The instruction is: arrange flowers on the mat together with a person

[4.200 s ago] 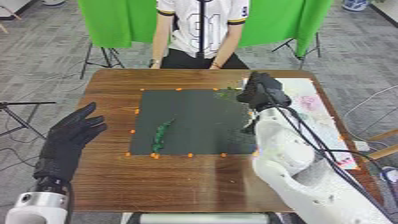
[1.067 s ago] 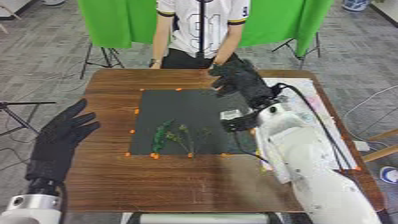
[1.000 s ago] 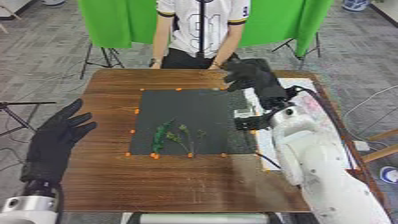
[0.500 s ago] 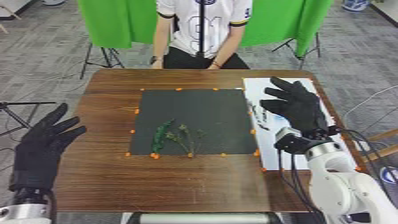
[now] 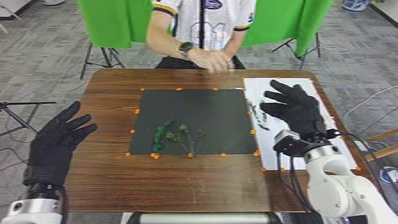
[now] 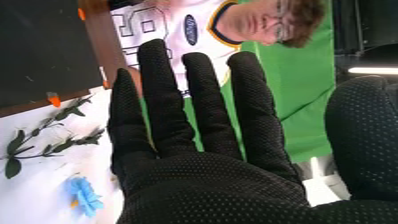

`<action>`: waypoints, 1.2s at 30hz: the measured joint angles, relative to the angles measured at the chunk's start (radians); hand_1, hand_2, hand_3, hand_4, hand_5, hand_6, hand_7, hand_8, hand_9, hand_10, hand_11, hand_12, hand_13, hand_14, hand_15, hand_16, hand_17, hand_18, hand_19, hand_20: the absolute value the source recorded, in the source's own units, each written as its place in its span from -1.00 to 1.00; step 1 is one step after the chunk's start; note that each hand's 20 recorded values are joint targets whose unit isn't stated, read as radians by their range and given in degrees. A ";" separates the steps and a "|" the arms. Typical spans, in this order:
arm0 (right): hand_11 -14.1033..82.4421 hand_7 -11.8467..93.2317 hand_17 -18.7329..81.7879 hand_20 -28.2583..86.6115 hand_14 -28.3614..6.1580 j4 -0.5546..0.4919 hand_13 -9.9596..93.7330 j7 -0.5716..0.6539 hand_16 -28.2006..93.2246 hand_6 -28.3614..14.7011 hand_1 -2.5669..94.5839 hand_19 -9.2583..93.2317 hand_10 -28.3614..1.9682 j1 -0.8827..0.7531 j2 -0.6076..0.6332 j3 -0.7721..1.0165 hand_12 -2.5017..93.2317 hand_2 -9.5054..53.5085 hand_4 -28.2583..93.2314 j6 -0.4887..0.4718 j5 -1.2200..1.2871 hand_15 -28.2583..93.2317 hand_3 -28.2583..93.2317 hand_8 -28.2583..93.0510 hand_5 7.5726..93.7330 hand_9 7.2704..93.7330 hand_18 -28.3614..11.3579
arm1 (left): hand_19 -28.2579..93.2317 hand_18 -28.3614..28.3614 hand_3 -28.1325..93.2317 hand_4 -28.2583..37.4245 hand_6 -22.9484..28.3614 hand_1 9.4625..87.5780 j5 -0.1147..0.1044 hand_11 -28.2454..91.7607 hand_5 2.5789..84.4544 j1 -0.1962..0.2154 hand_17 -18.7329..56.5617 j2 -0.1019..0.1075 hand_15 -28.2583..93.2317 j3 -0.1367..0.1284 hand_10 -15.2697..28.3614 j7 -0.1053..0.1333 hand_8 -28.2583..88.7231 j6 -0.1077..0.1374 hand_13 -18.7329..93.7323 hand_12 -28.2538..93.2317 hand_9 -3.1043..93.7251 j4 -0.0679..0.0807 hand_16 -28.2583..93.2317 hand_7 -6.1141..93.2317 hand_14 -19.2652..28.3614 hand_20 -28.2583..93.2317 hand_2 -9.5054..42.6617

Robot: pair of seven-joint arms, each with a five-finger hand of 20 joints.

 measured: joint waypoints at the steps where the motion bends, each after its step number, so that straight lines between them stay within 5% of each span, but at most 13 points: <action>1: -0.44 -0.53 -0.48 -0.24 -0.63 0.000 -0.07 0.000 -0.36 0.24 -0.59 0.12 -0.25 0.000 0.000 0.000 -0.65 -0.38 -0.97 0.000 0.001 0.17 0.68 -0.71 -0.01 -0.05 -0.92 | 0.32 0.81 0.76 -1.00 0.12 -0.80 0.001 -0.13 -0.21 0.000 -0.73 0.000 0.44 -0.002 0.53 -0.004 -0.69 0.000 -0.21 -0.37 -0.25 0.000 -0.72 -0.62 0.96 -0.32 -0.41; 36: -0.44 -0.53 -0.48 -0.22 -0.64 0.007 -0.06 0.033 -0.37 0.25 -0.60 0.12 -0.27 -0.006 0.001 0.013 -0.65 -0.37 -0.96 -0.004 0.002 0.19 0.69 -0.72 -0.01 -0.03 -0.91 | 0.30 0.79 0.77 -1.00 0.14 -0.76 0.005 -0.10 -0.20 -0.013 -0.74 -0.003 0.39 0.001 0.55 -0.034 -0.69 -0.001 -0.23 -0.38 -0.25 -0.001 -0.72 -0.61 0.92 -0.34 -0.42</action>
